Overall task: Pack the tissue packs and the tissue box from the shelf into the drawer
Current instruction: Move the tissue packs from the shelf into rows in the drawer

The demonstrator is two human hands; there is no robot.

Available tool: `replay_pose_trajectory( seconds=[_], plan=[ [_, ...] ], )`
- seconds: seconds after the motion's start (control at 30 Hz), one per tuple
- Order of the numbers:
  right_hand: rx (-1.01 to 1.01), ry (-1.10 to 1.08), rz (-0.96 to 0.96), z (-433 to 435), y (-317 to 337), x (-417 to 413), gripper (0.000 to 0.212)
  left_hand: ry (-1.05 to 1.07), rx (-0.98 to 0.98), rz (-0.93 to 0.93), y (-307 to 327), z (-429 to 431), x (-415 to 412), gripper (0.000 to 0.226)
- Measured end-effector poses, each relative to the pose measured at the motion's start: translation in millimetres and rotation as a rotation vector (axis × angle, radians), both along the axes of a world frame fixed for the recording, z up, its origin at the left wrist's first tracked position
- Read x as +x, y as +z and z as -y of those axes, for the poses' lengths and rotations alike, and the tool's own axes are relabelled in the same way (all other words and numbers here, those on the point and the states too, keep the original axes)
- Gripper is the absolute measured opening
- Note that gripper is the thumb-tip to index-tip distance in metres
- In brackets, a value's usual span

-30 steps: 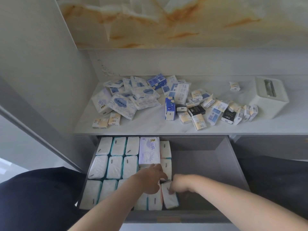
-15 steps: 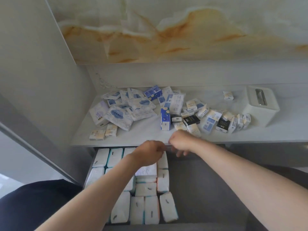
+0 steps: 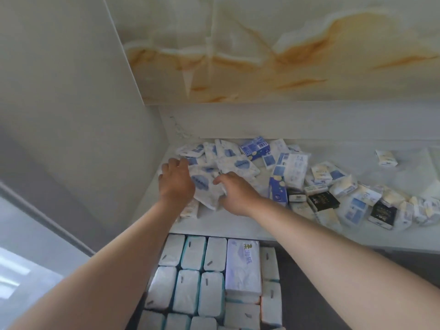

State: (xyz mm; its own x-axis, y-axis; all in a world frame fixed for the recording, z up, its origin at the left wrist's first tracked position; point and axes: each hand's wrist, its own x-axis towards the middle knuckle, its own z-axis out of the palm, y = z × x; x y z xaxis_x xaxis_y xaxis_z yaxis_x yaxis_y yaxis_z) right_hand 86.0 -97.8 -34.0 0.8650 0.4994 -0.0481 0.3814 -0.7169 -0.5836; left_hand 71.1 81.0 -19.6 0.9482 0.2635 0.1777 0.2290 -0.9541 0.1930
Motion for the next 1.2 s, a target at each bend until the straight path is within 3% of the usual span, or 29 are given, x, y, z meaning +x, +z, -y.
replay_pose_trajectory(
  seconds=[0.07,0.17,0.3,0.43,0.57,0.63,0.73,0.83,0.93,1.0,1.1,1.2],
  plan=[
    [-0.084,0.104,0.090,-24.5,-5.9,8.3,0.063,0.112,-0.143,-0.024,-6.1,-27.1,6.3,0.055],
    [-0.406,0.244,0.249,-51.4,-17.0,22.6,0.066,0.308,-0.384,-0.138,-20.8,-56.7,14.2,0.056],
    [-0.598,0.041,0.286,-66.3,-19.9,39.1,0.060,0.339,-0.538,-0.288,-34.1,-69.1,30.2,0.055],
    [-0.396,-0.010,0.379,-87.0,-13.3,42.8,0.054,0.492,-0.875,-0.232,-44.3,-71.7,43.2,0.047],
    [-0.396,0.101,0.172,-109.2,-7.4,47.3,0.075,0.555,-1.255,-0.126,-87.2,-92.6,67.3,0.056],
    [-0.408,0.113,0.087,-115.7,-9.1,49.0,0.072,0.512,-1.303,-0.039,-81.3,-92.1,69.1,0.070],
    [-0.341,0.117,0.045,-115.6,-15.1,45.9,0.073,0.455,-1.382,0.090,-37.1,-67.4,46.8,0.056],
    [-0.191,0.080,0.023,-107.8,-13.4,43.3,0.072,0.413,-1.297,0.225,-24.9,-64.8,45.7,0.056],
    [-0.066,0.060,0.093,-101.6,-0.4,39.8,0.072,0.337,-1.364,0.341,1.6,-68.9,36.9,0.057],
    [0.093,0.019,0.037,-98.9,11.9,34.5,0.072,0.287,-1.405,0.335,17.3,-69.3,24.5,0.055],
    [0.473,-0.114,-0.219,-90.0,35.5,20.6,0.065,0.186,-1.486,0.185,34.1,-57.3,-4.7,0.047],
    [0.540,-0.231,-0.257,-65.6,44.7,-1.7,0.049,0.003,-1.496,-0.065,39.8,-30.3,-39.8,0.031]
  ],
)
